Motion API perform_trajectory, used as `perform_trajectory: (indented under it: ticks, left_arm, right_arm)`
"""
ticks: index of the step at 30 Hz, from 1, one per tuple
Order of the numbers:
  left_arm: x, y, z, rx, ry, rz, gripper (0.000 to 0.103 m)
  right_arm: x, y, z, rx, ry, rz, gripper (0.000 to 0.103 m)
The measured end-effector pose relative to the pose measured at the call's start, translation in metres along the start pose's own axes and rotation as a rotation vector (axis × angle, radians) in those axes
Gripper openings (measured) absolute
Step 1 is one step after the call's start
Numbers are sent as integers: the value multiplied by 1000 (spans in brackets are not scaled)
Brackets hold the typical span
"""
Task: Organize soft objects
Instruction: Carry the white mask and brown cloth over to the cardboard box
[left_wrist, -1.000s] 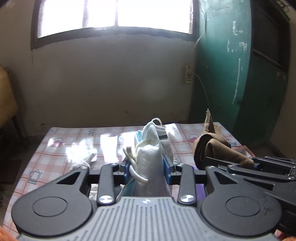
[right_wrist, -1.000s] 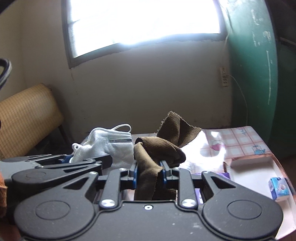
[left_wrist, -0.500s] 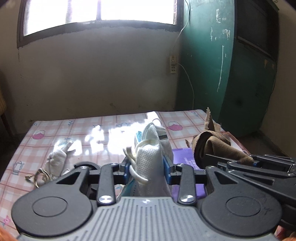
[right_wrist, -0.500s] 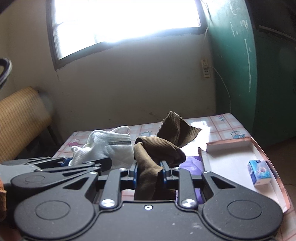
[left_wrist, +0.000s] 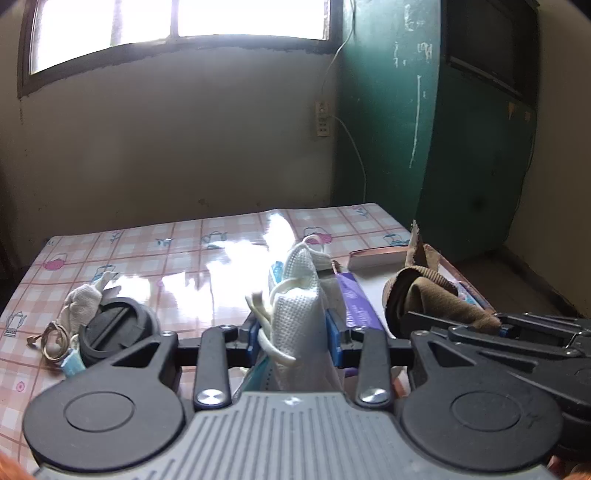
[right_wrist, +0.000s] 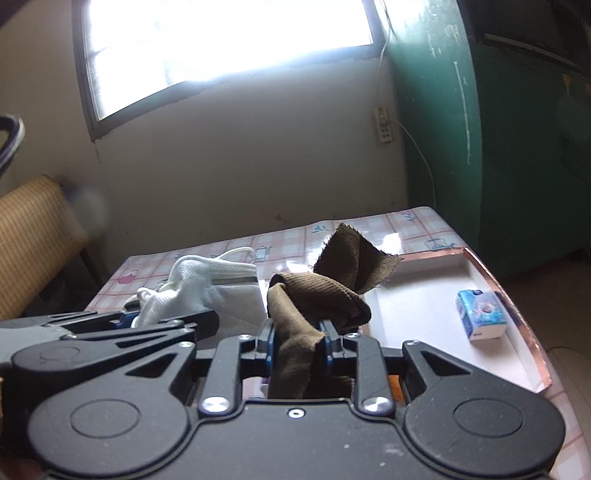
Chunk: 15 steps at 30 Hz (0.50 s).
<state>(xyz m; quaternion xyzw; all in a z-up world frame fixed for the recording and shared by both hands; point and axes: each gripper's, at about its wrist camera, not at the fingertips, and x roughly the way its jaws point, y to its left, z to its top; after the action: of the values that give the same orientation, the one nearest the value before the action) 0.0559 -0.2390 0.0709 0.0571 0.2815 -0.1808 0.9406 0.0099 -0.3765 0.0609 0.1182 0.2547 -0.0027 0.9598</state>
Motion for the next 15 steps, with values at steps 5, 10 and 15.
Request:
perform_trajectory:
  ticks: [5, 10, 15]
  left_arm:
    - [3, -17, -1, 15, 8, -21, 37]
    - [6, -32, -1, 29, 8, -35, 37]
    - [10, -43, 2, 35, 8, -48, 37]
  right_arm:
    - [-6, -18, -2, 28, -3, -15, 29]
    - [-10, -37, -5, 47, -4, -33, 29]
    - [-12, -55, -3, 67, -9, -46, 29]
